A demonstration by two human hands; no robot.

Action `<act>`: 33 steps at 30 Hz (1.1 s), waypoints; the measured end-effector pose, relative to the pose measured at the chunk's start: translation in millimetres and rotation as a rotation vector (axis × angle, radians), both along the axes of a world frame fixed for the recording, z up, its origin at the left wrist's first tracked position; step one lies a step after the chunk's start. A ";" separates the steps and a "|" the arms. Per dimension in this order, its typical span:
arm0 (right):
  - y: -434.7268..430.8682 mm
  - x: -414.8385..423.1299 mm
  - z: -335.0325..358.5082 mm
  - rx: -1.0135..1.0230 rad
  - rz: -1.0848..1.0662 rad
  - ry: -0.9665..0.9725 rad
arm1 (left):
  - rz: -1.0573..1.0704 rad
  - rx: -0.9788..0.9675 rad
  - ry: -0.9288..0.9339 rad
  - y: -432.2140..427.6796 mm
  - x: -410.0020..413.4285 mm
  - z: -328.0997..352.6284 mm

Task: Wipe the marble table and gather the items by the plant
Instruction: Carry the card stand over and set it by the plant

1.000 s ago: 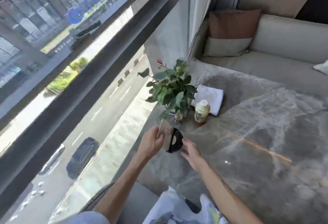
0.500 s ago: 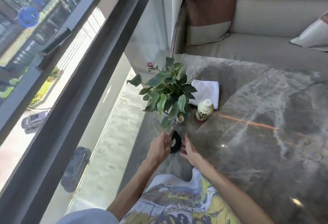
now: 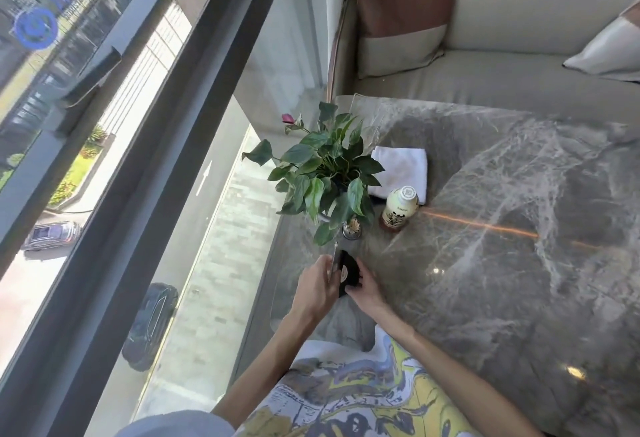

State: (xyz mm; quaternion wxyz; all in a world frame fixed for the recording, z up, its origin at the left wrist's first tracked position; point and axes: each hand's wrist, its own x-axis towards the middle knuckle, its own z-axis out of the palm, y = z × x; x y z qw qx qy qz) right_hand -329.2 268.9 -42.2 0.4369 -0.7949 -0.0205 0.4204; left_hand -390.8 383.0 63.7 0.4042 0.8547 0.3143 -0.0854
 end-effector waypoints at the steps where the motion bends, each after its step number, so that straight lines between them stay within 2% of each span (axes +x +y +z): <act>1: -0.9 -1.7 -4.4 -0.059 0.082 -0.046 | 0.001 -0.001 0.003 -0.3 0.6 -1.3; 5: 0.5 -9.9 6.4 -0.197 0.280 -0.136 | -0.004 0.003 -0.011 -1.3 2.9 3.8; 8: -1.0 -13.7 2.6 -0.295 0.413 -0.300 | -0.013 0.031 -0.005 -2.8 2.1 5.3; 17: -12.2 -13.7 0.1 -0.342 0.533 -0.533 | -0.016 0.046 -0.024 -4.3 1.2 0.8; 25: -16.3 -5.6 1.2 -0.356 0.614 -0.523 | -0.003 0.038 -0.028 -3.5 1.3 0.3; 33: -37.5 -17.5 -7.4 -0.377 0.883 -0.583 | -0.048 0.045 -0.007 -3.6 2.3 5.9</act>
